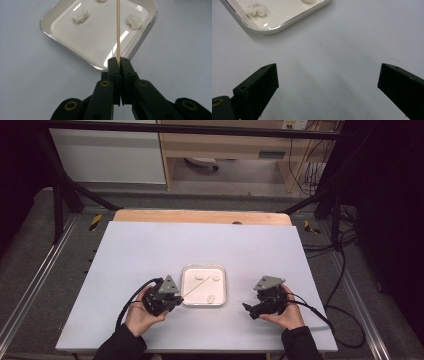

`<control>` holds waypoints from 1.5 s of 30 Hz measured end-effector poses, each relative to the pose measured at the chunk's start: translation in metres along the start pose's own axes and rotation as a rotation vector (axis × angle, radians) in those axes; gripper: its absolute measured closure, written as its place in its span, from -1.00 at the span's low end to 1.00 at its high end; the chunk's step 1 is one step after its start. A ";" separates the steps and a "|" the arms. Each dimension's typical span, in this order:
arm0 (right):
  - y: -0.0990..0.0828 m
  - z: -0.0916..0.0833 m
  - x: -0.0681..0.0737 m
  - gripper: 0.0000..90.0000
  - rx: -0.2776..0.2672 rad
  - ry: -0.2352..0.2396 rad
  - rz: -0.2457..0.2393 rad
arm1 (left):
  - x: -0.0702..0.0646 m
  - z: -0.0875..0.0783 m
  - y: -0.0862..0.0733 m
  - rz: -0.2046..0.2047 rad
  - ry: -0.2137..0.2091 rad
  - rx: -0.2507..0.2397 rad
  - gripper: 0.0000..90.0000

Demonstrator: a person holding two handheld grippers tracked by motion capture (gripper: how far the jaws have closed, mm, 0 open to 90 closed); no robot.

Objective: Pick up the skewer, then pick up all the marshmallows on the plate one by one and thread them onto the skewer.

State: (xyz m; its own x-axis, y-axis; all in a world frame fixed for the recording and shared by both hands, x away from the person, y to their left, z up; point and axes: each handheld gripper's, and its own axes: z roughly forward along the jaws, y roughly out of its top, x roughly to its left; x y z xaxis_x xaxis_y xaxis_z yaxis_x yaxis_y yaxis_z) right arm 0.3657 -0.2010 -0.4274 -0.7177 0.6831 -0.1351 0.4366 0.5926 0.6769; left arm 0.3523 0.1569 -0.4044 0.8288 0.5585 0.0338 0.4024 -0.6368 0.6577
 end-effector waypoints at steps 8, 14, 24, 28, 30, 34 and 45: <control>0.008 -0.001 0.000 -0.96 -0.032 0.032 0.084 | 0.006 -0.008 -0.023 -0.065 0.020 -0.054 0.97; 0.022 0.002 0.005 -0.96 -0.052 0.044 0.106 | 0.009 -0.011 -0.036 -0.097 0.023 -0.083 0.97; 0.046 0.012 0.013 -0.96 -0.115 0.070 0.133 | 0.013 -0.015 -0.049 -0.130 0.029 -0.111 0.97; 0.052 0.020 0.016 -0.96 -0.117 0.072 0.138 | 0.014 -0.016 -0.051 -0.135 0.028 -0.120 0.97; 0.055 0.024 0.016 -0.96 -0.127 0.072 0.140 | 0.014 -0.017 -0.052 -0.134 0.027 -0.127 0.97; 0.063 0.028 0.017 -0.95 -0.142 0.076 0.149 | 0.014 -0.018 -0.054 -0.147 0.031 -0.137 0.97; 0.083 0.052 0.012 -0.82 -0.122 0.098 0.165 | 0.016 -0.018 -0.057 -0.169 0.036 -0.164 0.97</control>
State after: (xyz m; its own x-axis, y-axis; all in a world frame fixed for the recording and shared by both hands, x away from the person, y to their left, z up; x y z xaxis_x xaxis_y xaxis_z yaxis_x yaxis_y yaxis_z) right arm 0.4215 -0.1215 -0.4103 -0.6941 0.7181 0.0513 0.4878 0.4167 0.7671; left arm 0.3355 0.2117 -0.4273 0.7392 0.6706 -0.0620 0.4634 -0.4397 0.7694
